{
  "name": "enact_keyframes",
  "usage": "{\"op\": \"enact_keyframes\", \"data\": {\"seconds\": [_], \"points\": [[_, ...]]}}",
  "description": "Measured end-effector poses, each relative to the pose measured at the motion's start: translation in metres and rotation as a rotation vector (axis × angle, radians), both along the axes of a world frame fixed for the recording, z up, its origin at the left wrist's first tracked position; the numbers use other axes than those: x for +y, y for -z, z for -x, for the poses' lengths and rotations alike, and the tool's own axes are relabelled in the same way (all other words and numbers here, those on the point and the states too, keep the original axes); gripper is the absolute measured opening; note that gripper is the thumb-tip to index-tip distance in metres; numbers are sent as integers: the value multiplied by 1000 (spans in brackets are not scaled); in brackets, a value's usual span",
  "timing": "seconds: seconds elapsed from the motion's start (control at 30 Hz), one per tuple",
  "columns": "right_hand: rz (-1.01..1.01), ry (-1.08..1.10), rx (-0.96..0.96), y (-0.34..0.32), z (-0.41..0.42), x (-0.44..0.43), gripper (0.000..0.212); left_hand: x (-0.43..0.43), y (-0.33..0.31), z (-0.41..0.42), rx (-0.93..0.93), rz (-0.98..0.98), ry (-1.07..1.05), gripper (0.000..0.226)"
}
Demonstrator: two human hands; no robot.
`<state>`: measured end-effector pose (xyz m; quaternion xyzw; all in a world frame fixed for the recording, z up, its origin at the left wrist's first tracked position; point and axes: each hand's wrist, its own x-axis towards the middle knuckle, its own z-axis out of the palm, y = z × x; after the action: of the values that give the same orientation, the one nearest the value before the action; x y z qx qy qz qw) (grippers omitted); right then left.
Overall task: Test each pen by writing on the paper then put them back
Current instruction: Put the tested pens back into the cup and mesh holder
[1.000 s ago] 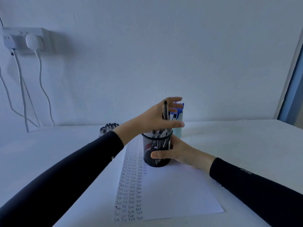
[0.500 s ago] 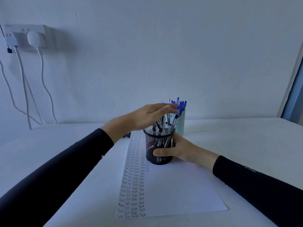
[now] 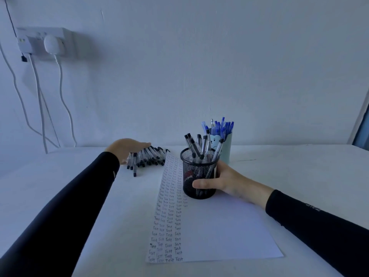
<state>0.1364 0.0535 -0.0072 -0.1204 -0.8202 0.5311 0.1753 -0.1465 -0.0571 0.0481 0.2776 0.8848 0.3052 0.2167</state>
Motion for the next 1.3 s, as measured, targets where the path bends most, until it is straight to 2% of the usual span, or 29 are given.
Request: {"op": "enact_keyframes", "data": {"seconds": [0.1, 0.2, 0.37, 0.47, 0.57, 0.7, 0.73, 0.77, 0.83, 0.87, 1.1, 1.3], "points": [[-4, -3, -5, 0, 1, 1, 67, 7, 5, 13, -38, 21, -43, 73], [-5, -8, -5, -1, 0, 0, 65, 11, 7, 28, -131, -19, -108, 49], [8, -1, 2, -1, 0, -1, 64, 16, 8, 40, -260, -14, -109, 35], [8, -1, -1, -2, -1, -2, 64, 22, 9, 46, -240, 55, -58, 49], [10, 4, -2, -2, -1, -2, 66, 24, 7, 39, -95, 78, -19, 54], [12, 3, -4, -2, -1, -2, 68, 23, 8, 55, -206, 106, -5, 82], [12, 2, -3, -3, -2, -3, 66, 23, 12, 64, -219, 129, -16, 79], [11, 1, -3, -3, -2, -3, 64, 23, 15, 69, -234, 123, -24, 63], [12, 0, -3, -4, -2, -4, 60, 19, 16, 68, -250, 38, -31, 18], [12, -1, -3, -4, -3, -4, 60, 16, 13, 63, -239, -15, -41, 10], [14, -1, 3, -4, -3, -5, 59, 8, -10, 51, -124, -450, 9, 18], [7, -2, 19, -3, -2, -6, 55, 4, -3, 34, 270, -727, 46, 20]]}}
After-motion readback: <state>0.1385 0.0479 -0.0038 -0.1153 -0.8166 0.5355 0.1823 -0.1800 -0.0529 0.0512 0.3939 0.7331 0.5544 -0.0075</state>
